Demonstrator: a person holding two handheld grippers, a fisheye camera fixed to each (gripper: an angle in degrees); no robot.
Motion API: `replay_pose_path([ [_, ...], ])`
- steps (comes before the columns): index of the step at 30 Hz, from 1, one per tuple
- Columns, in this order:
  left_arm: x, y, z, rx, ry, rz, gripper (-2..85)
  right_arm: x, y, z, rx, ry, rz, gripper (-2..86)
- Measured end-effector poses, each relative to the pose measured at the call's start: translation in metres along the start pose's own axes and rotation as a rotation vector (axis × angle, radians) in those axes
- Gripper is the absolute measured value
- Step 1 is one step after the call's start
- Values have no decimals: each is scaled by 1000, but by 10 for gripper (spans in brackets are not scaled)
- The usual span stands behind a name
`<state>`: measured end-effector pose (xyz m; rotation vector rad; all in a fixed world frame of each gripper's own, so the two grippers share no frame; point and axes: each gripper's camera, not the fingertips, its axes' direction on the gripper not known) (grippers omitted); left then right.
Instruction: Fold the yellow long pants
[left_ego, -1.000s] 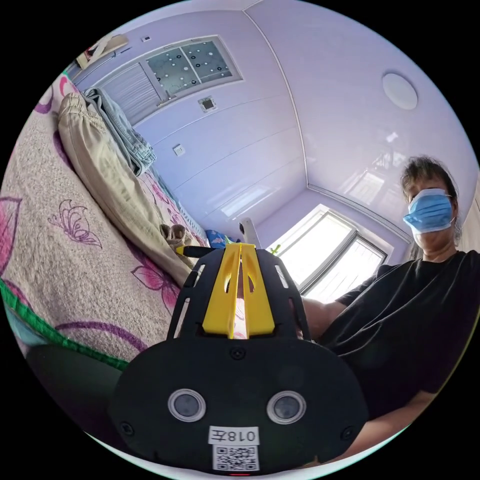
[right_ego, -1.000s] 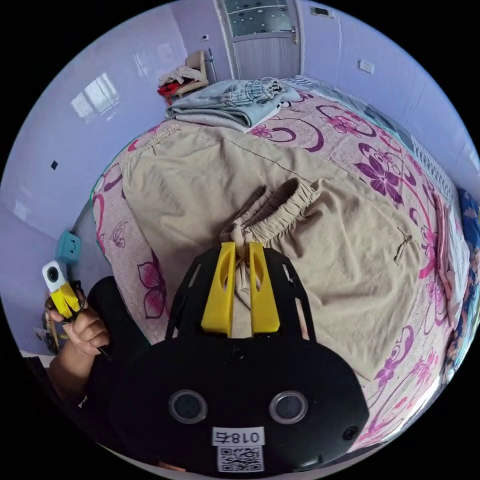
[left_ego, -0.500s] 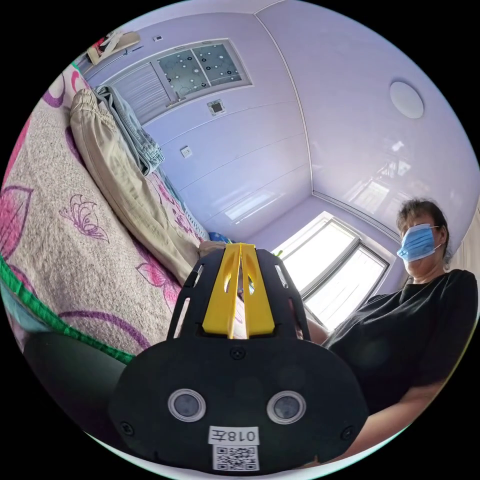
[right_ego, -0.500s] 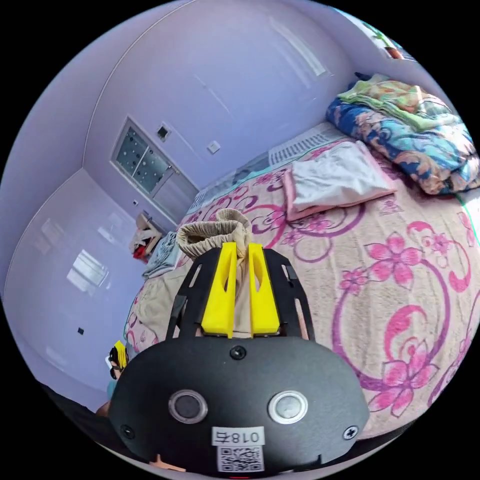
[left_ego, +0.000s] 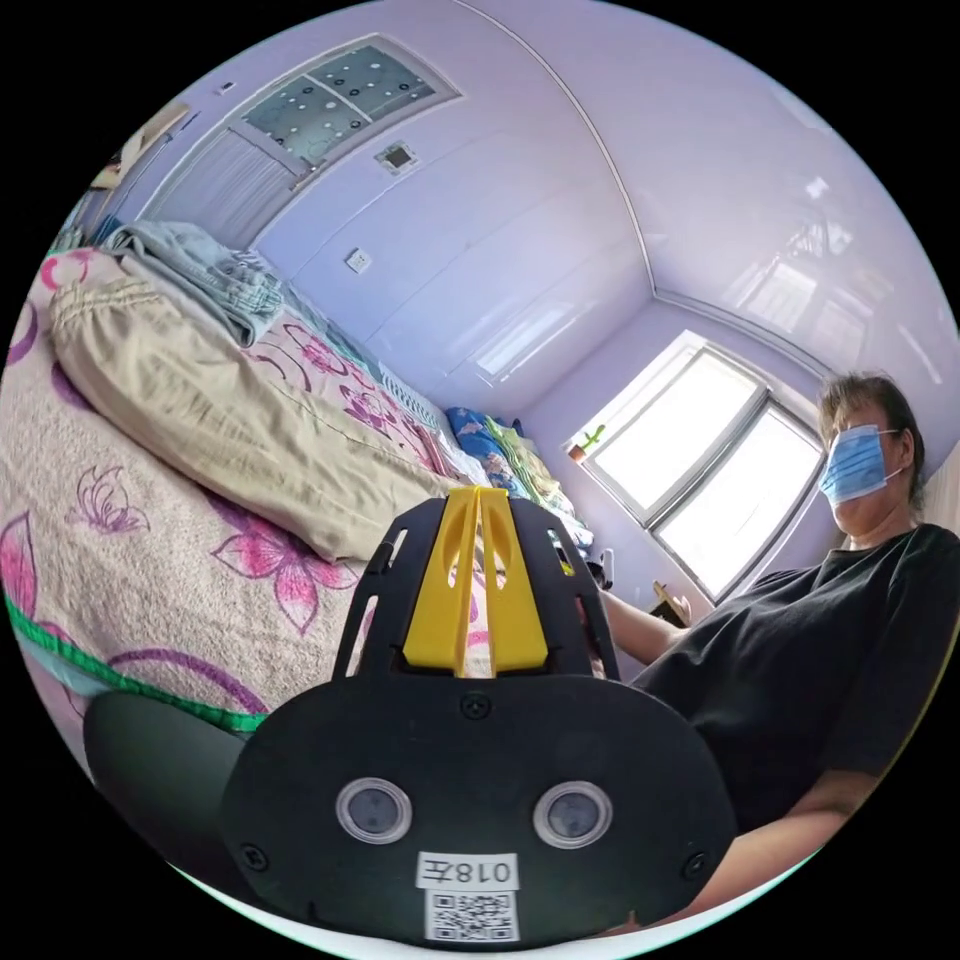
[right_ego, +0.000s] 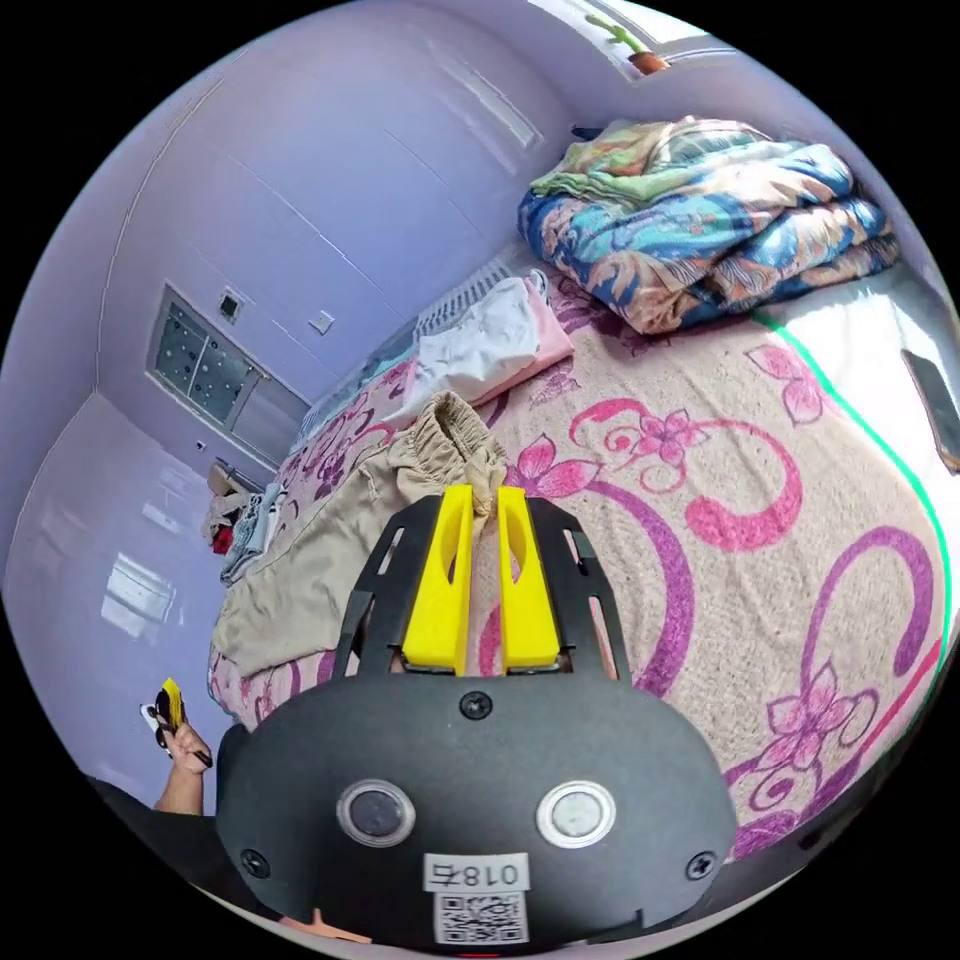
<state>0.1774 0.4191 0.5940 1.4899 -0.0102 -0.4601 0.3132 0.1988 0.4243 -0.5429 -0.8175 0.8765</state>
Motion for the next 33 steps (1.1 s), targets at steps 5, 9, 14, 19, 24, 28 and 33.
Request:
replay_pose_path([
  [5,2,-24,46,-87,-43,48,-9,0,-22,32,-241,230,-13,68],
  [9,-8,-54,71,-126,-147,96,-5,13,-12,4,-99,247,206,86],
  [14,-40,-117,98,-188,-406,191,46,-58,-20,-11,17,283,-86,85],
  [19,-82,-200,164,-310,-756,392,76,-148,-39,41,-136,305,-466,92],
  [24,-137,-252,216,-393,-949,486,81,-205,-43,114,-343,376,-704,99],
  [28,-197,-263,260,-578,-1011,479,93,-220,-46,139,-437,351,-754,101],
  [33,-252,-260,284,-715,-1104,408,109,-228,-48,158,-526,382,-771,127],
])
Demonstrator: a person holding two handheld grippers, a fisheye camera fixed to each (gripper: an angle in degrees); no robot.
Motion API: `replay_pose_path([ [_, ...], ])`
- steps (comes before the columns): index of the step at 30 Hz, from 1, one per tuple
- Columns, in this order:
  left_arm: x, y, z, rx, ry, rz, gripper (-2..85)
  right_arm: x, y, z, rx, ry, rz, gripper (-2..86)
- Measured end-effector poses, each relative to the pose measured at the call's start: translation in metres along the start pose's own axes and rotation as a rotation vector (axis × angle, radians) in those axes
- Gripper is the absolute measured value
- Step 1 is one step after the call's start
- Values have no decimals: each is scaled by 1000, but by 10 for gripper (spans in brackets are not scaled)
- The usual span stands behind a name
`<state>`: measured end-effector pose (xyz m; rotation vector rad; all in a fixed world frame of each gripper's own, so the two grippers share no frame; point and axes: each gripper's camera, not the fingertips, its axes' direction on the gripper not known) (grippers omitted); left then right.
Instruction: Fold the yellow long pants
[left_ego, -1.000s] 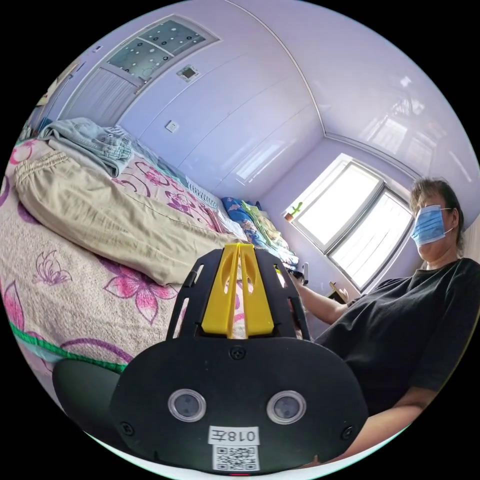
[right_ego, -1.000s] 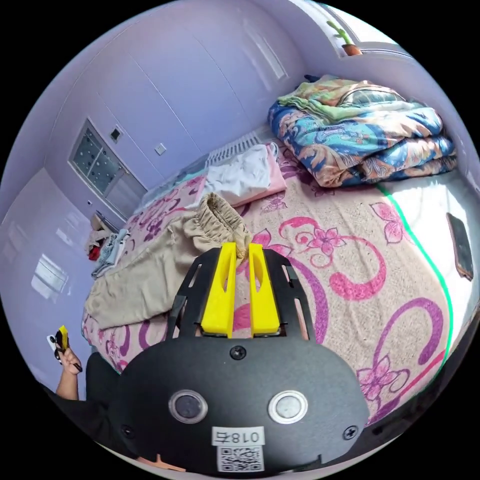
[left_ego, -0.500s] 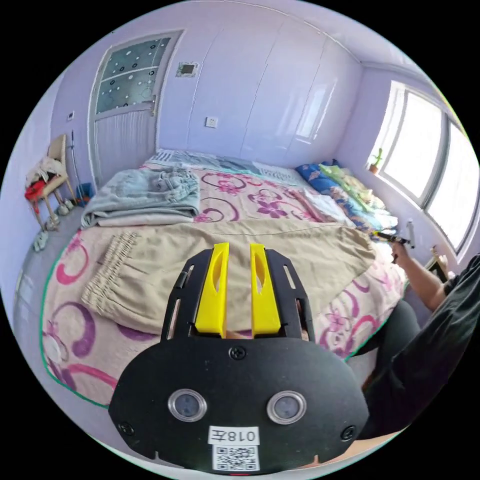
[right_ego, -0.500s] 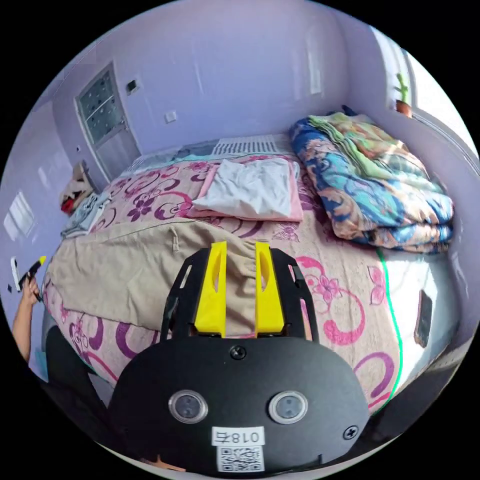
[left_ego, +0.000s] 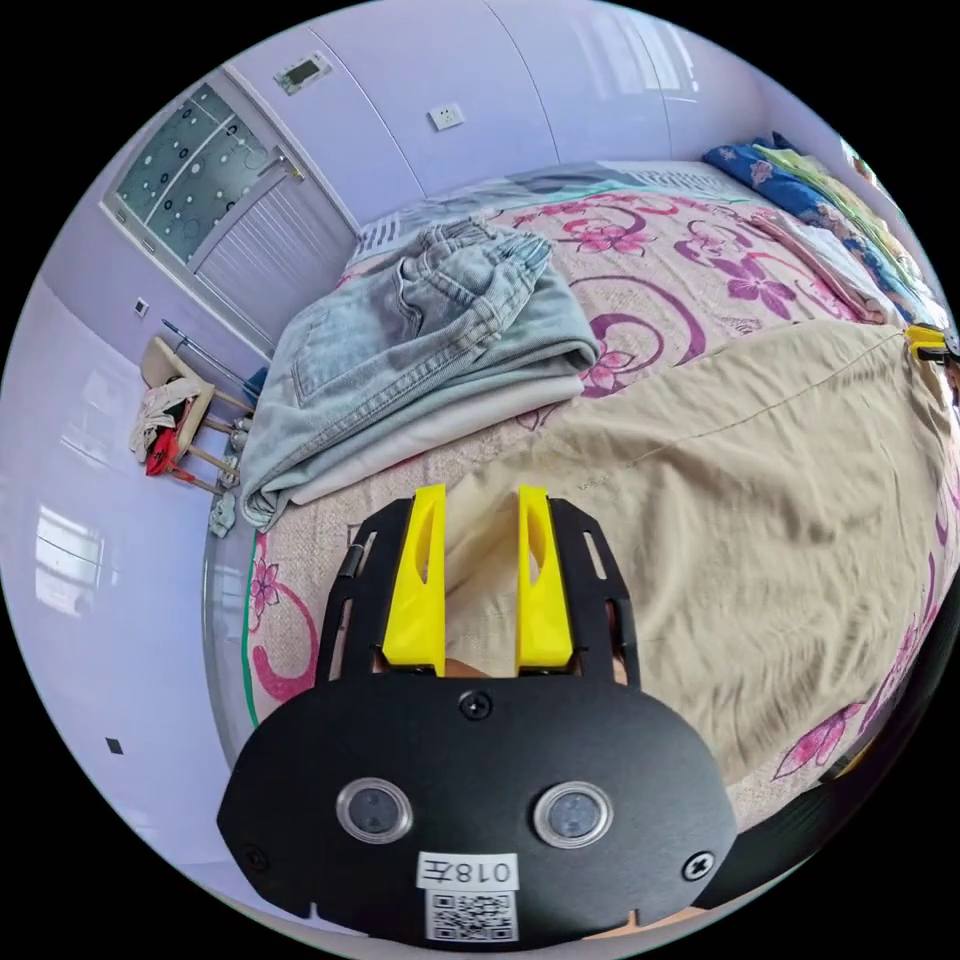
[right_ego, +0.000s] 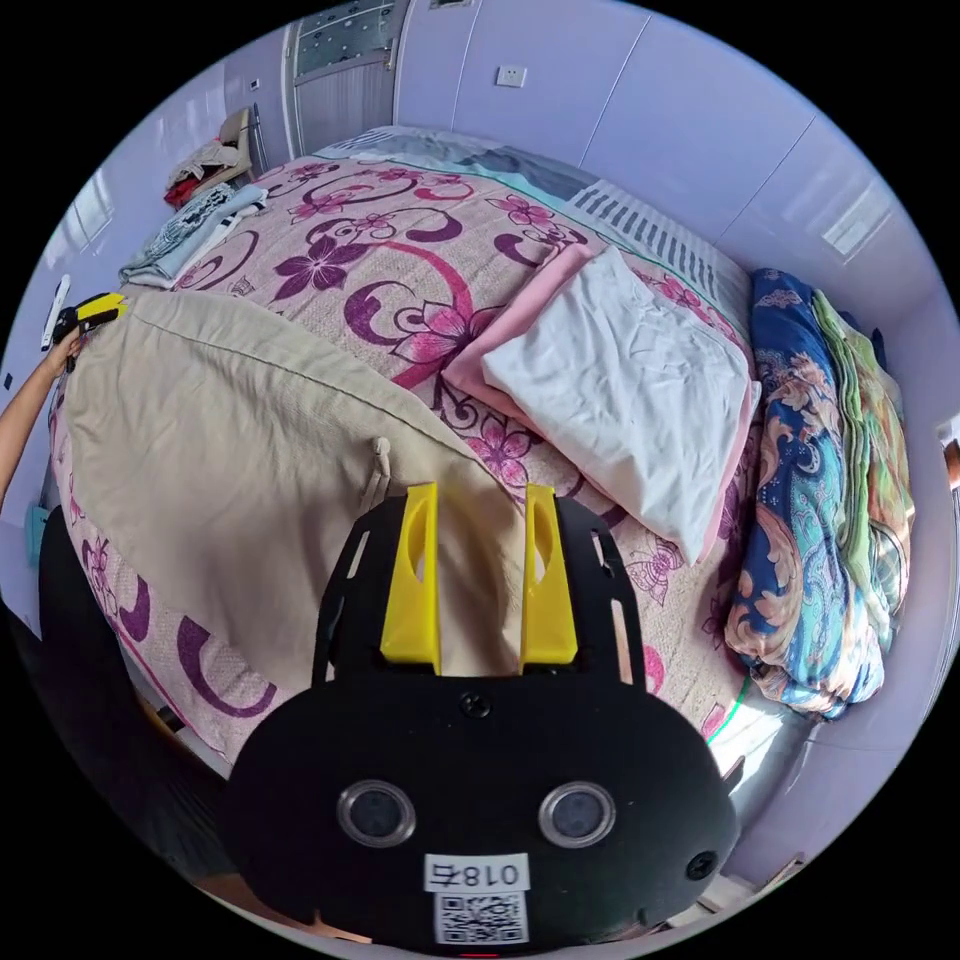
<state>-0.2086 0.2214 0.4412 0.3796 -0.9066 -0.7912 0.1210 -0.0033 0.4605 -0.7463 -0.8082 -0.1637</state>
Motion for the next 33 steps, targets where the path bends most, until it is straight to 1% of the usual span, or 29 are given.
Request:
replay_pose_path([
  [2,-1,-3,12,-40,3,-11,100,-2,-3,9,-48,-2,-2,125],
  [3,0,-4,13,-50,-11,-8,85,-3,-4,17,-88,-14,4,108],
  [4,1,-4,12,-51,-41,-14,33,-4,-4,20,-111,-23,11,94],
  [5,2,-3,10,-47,-79,-32,8,-5,-3,23,-137,-34,26,62],
  [6,3,2,2,-14,-118,-38,1,-9,1,17,-94,-15,37,28],
  [11,10,47,-52,150,-228,-63,-9,-37,29,-17,40,105,39,6],
  [13,12,94,-97,281,-261,-102,-10,-48,49,-33,92,136,40,3],
  [14,11,108,-110,308,-264,-115,-10,-54,65,-45,129,143,51,2],
  [16,12,173,-160,410,-281,-170,-10,-61,94,-64,184,141,82,1],
  [17,12,190,-171,421,-285,-186,-10,-66,116,-77,210,128,103,1],
  [19,17,264,-215,464,-298,-240,-10,-74,152,-93,226,107,136,0],
  [20,18,283,-225,470,-298,-251,-10,-80,177,-103,228,87,156,0],
  [22,20,362,-257,492,-275,-308,-10,-90,217,-116,245,59,172,0],
  [23,21,380,-263,489,-274,-318,-10,-97,242,-122,253,38,187,1],
  [25,24,443,-272,427,-270,-369,-10,-107,276,-127,254,-2,208,1],
  [28,22,505,-260,370,-198,-456,-10,-123,319,-122,207,-53,244,1],
  [30,18,530,-250,345,-172,-489,-10,-134,343,-116,175,-66,253,2],
  [32,6,553,-247,349,-195,-571,-10,-140,355,-117,165,-57,261,2],
  [33,-10,571,-250,383,-168,-633,-10,-142,363,-123,180,-57,256,2],
])
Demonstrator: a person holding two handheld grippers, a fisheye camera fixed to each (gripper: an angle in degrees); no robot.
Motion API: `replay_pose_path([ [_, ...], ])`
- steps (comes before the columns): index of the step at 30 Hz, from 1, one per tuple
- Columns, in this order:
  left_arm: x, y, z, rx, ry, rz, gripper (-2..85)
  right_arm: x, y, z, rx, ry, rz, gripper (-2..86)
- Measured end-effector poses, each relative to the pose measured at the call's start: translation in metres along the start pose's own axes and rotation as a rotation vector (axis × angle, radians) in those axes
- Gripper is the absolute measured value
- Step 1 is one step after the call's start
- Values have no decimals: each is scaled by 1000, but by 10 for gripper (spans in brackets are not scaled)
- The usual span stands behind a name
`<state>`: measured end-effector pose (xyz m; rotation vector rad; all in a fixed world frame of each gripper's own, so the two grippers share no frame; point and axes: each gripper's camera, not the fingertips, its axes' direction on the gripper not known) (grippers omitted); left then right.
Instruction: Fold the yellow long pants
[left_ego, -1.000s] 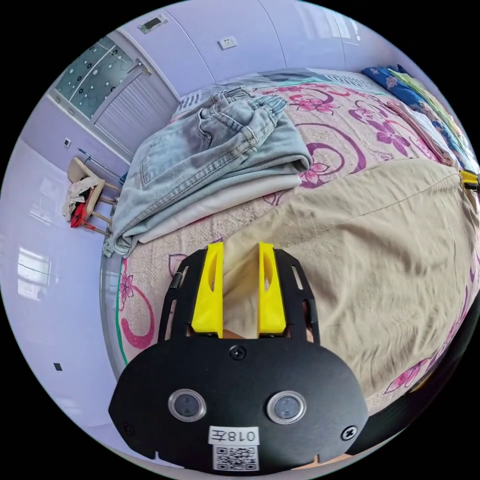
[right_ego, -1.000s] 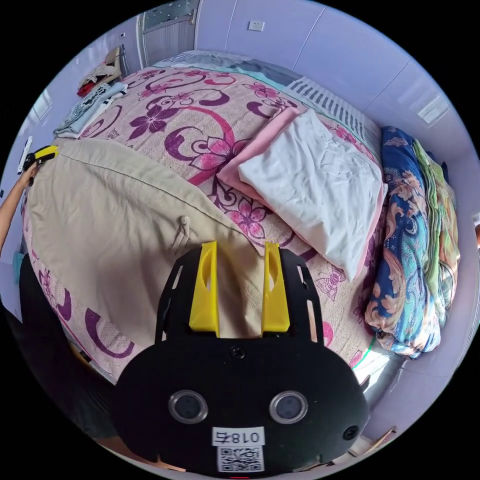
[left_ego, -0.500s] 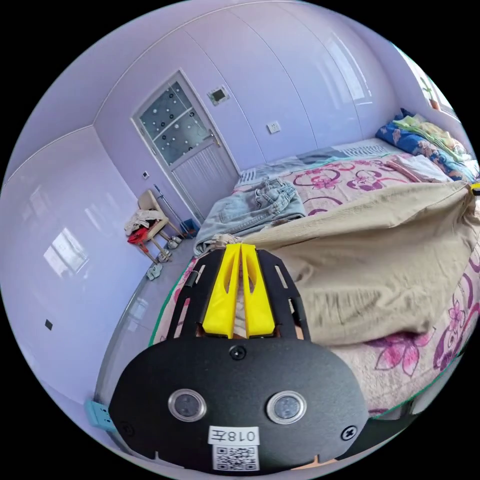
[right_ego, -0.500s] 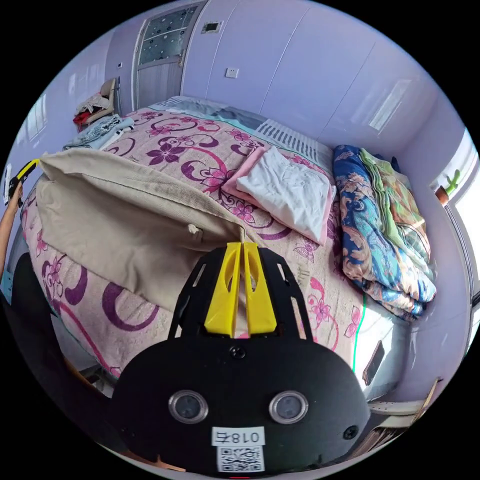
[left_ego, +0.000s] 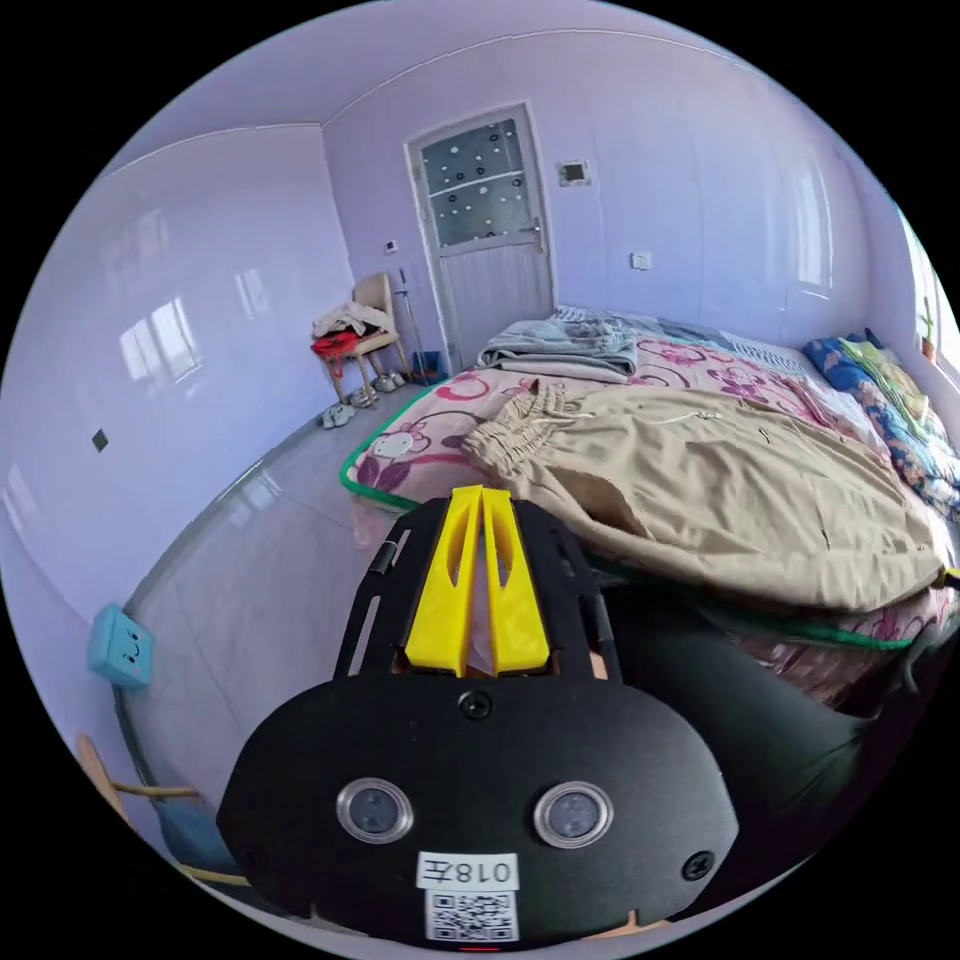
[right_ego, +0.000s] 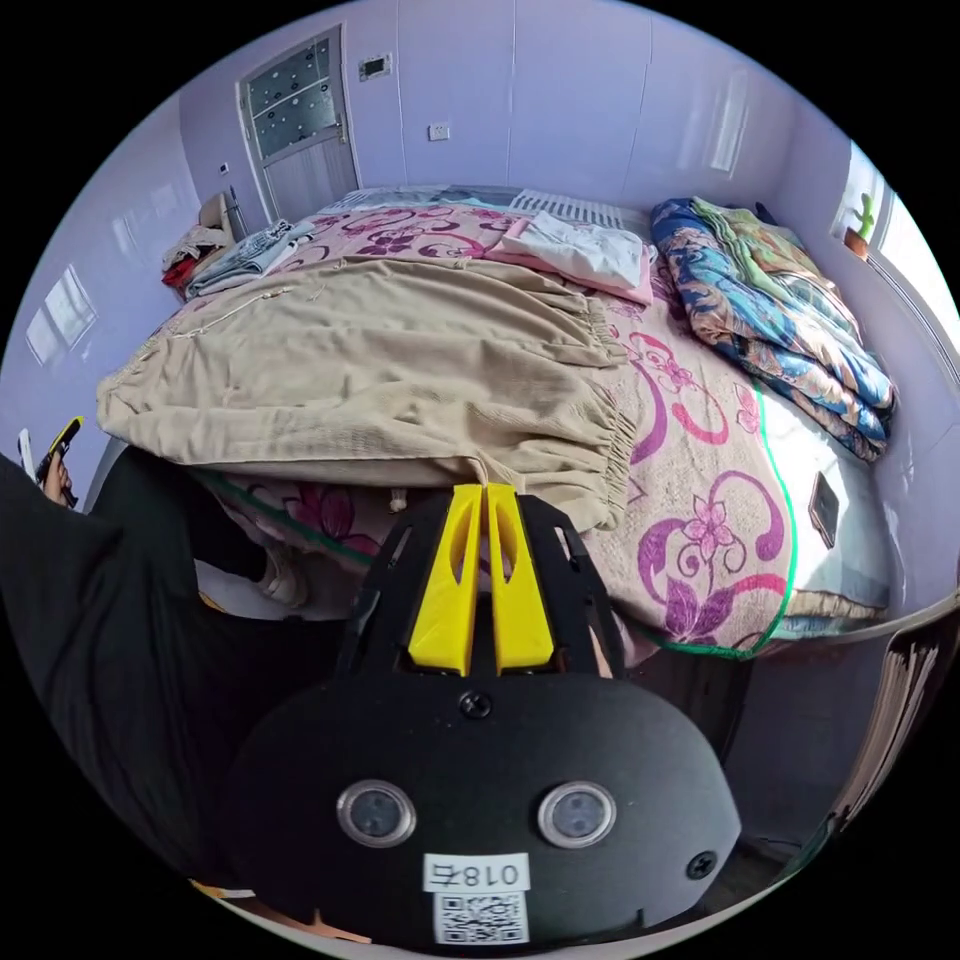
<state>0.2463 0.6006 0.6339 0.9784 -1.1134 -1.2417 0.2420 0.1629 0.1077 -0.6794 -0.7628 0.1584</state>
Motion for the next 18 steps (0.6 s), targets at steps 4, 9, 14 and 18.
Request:
replay_pose_path([
  [4,-59,-3,-4,45,51,-67,-10,-5,16,-25,57,-5,-36,3],
  [9,-53,-2,6,28,222,30,-10,-18,39,-28,-24,13,-113,6],
  [14,-27,6,32,-16,323,104,-10,-14,46,-17,-199,-108,-119,26],
  [18,-19,-17,53,21,350,100,-9,6,26,-43,-131,-271,-121,56],
])
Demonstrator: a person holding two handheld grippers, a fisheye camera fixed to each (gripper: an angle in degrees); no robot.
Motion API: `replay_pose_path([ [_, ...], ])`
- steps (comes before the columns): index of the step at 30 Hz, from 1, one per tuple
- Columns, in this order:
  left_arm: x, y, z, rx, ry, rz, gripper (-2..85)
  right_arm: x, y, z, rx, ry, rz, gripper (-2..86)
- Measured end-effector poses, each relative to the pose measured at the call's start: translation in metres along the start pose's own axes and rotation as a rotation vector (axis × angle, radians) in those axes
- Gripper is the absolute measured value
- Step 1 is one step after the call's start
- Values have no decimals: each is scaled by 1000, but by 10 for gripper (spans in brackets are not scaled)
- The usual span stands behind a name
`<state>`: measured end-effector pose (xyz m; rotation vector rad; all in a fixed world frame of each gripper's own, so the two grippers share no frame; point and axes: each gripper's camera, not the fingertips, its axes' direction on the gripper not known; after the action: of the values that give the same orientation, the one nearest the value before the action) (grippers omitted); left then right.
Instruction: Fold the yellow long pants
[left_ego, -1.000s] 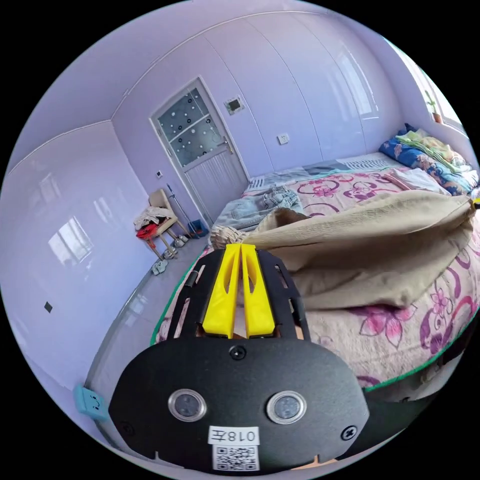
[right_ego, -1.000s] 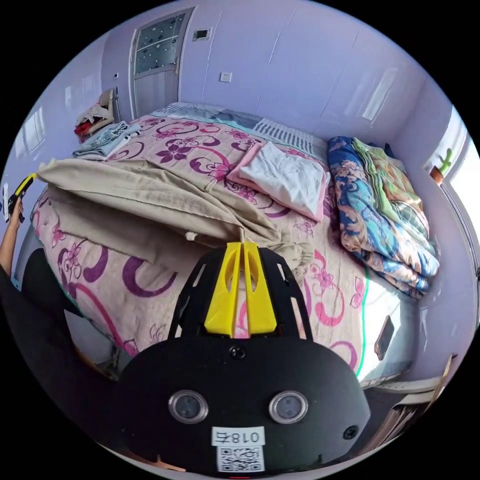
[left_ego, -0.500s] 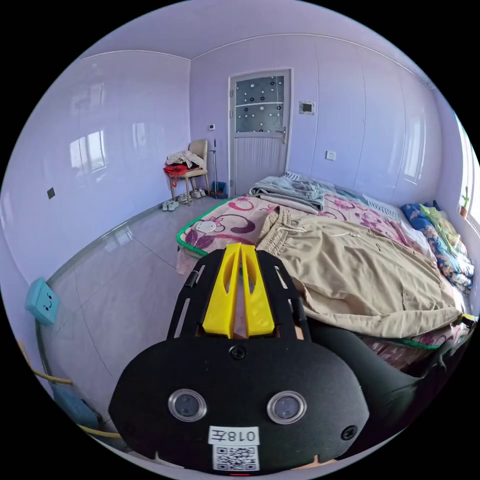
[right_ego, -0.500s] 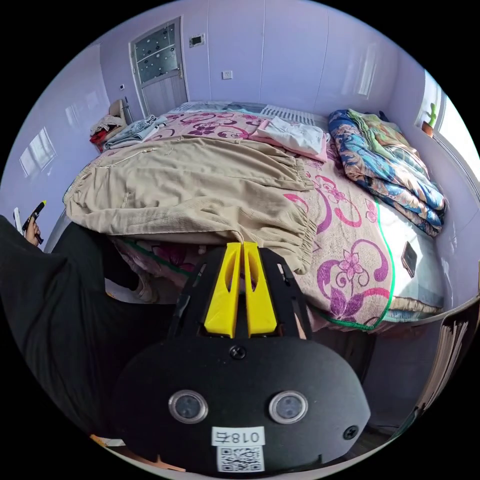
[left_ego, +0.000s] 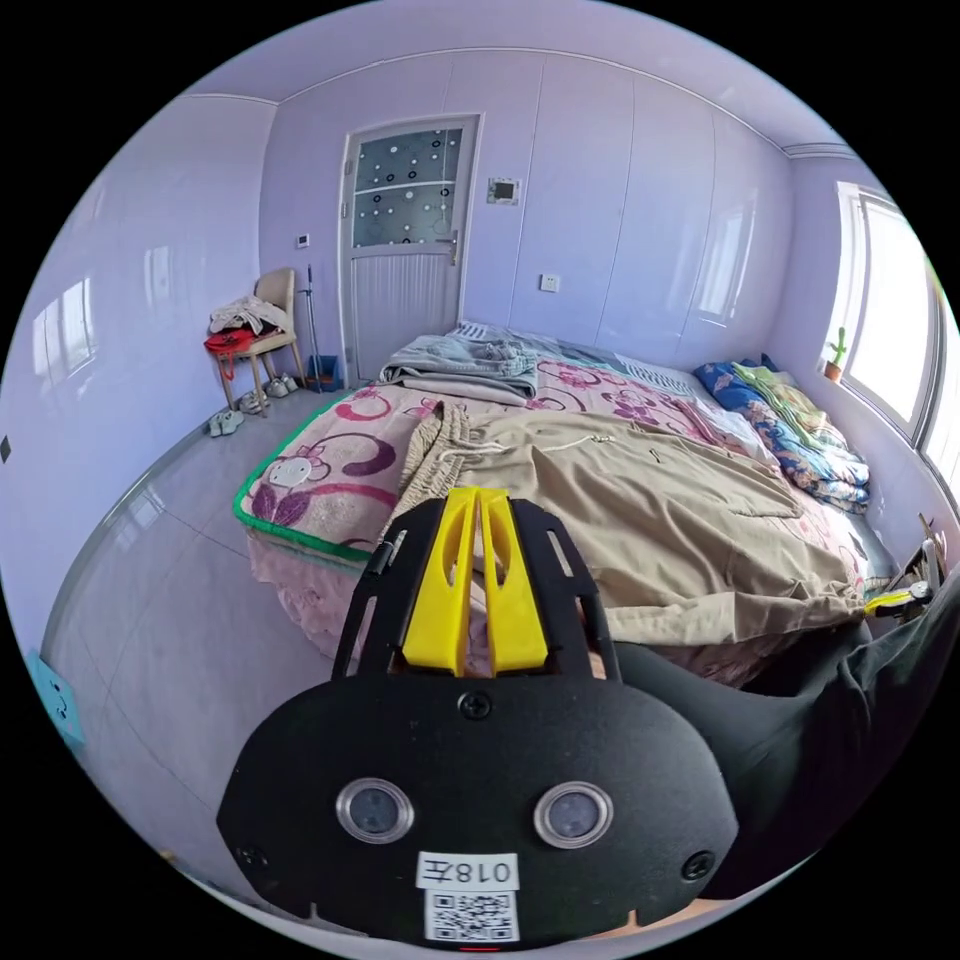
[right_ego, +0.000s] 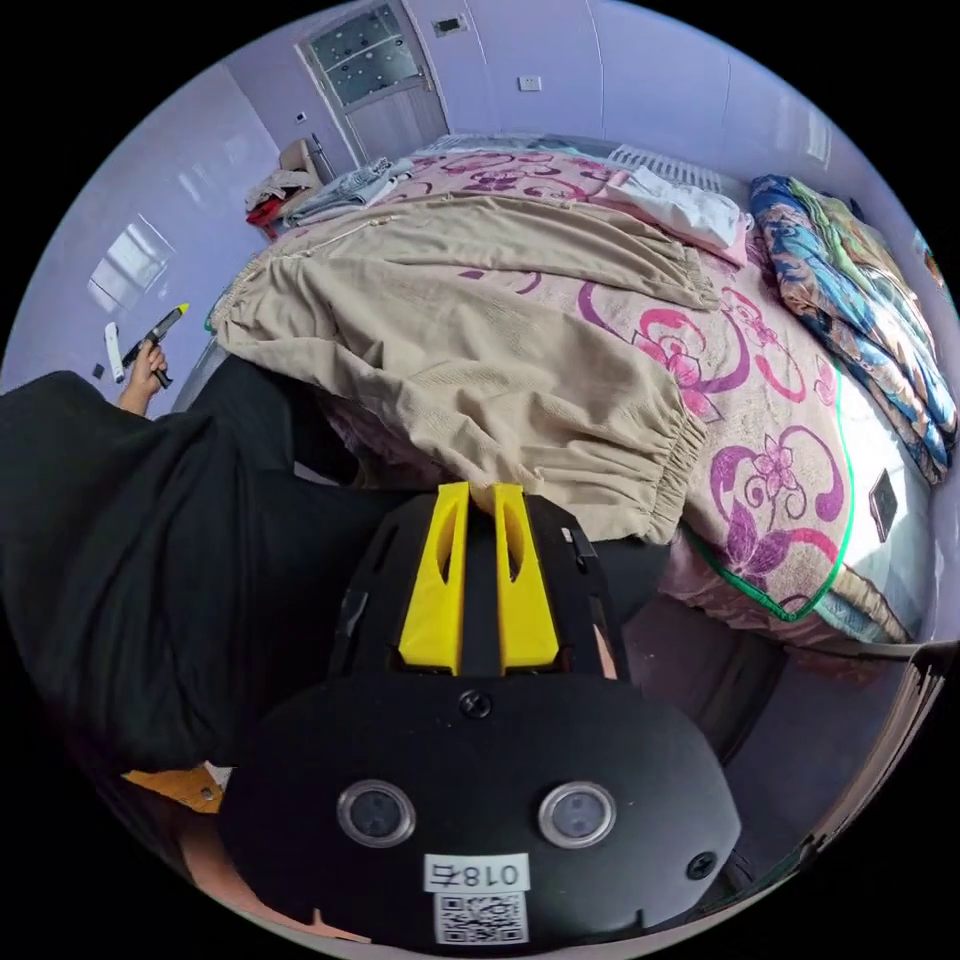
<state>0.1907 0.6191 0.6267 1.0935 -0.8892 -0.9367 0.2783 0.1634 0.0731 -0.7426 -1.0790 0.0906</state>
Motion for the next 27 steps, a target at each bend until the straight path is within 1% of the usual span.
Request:
replay_pose_path([
  [1,0,-12,9,18,6,11,-8,5,-3,-9,43,-20,7,59],
  [3,1,-33,28,35,14,28,-5,29,-23,-41,232,-79,57,72],
  [5,4,-57,56,33,20,50,3,46,-49,-50,299,-57,83,81],
  [10,22,-128,175,-37,-32,94,47,84,-157,-28,347,67,110,90],
  [12,29,-146,215,-66,-69,106,50,103,-221,1,296,149,92,91],
  [13,34,-156,241,-88,-94,115,52,108,-237,10,272,170,92,91],
  [15,40,-168,278,-124,-129,136,53,130,-294,44,177,237,75,96],
  [16,45,-173,300,-143,-148,157,55,135,-306,53,155,254,75,96],
  [18,51,-178,327,-167,-164,185,55,158,-349,86,39,268,64,103],
  [21,63,-183,363,-202,-156,243,56,177,-385,120,-70,262,40,107],
  [23,72,-185,379,-213,-126,279,57,187,-398,133,-92,262,47,102],
  [25,83,-188,398,-233,-81,326,60,198,-409,147,-131,278,72,80],
  [27,93,-189,415,-262,-80,367,62,206,-416,164,-176,271,72,36],
])
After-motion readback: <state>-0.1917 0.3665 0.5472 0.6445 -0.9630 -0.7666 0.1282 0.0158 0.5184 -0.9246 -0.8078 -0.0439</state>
